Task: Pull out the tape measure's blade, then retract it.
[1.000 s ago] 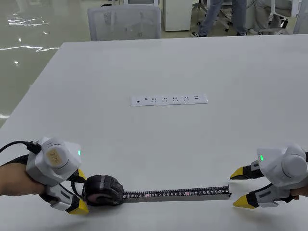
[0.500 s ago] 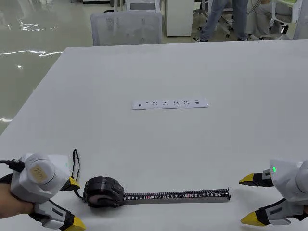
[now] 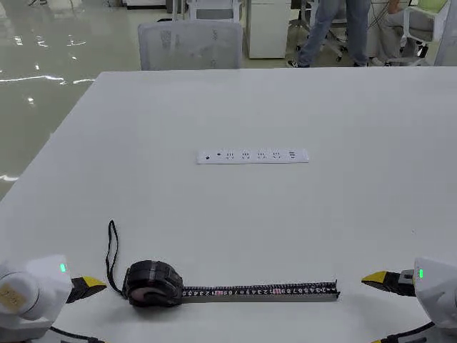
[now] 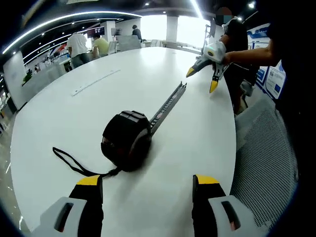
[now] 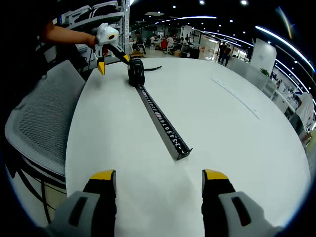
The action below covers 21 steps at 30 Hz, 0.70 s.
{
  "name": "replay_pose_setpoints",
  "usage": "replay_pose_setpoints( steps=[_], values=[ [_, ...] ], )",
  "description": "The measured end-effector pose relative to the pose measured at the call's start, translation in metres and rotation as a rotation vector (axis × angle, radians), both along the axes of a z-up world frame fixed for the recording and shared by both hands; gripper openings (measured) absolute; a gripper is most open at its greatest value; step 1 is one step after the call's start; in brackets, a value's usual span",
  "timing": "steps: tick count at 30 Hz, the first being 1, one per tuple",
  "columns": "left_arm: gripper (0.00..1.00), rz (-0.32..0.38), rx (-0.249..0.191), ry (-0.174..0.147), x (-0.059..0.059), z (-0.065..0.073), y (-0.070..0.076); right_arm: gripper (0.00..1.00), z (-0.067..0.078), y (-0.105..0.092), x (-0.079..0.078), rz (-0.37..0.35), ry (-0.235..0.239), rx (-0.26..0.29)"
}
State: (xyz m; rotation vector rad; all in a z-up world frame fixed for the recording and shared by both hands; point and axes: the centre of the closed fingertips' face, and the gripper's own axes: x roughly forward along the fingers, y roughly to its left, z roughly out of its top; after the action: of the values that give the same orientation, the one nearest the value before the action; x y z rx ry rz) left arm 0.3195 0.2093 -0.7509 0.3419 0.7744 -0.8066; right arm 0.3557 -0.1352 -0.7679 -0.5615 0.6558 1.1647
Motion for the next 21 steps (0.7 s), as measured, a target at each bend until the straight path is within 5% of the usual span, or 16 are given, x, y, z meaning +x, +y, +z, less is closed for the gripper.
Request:
replay_pose_setpoints(
  steps=[5, 9, 14, 21],
  values=[
    [0.76, 0.067, -0.058, -0.068, -0.004, 0.005, -0.006, 0.77, 0.002, 0.003, -0.007, -0.057, -0.001, 0.033],
    [0.78, 0.078, -0.070, -0.081, -0.005, 0.006, -0.008, 0.80, 0.003, 0.004, -0.008, -0.060, -0.003, 0.041],
    [0.80, 0.168, -0.118, -0.144, -0.013, 0.013, -0.018, 0.83, 0.008, 0.010, -0.019, -0.137, -0.012, 0.098],
    [0.85, 0.243, -0.158, -0.184, -0.018, 0.018, -0.028, 0.88, 0.014, 0.015, -0.023, -0.201, -0.033, 0.142]
  ],
)
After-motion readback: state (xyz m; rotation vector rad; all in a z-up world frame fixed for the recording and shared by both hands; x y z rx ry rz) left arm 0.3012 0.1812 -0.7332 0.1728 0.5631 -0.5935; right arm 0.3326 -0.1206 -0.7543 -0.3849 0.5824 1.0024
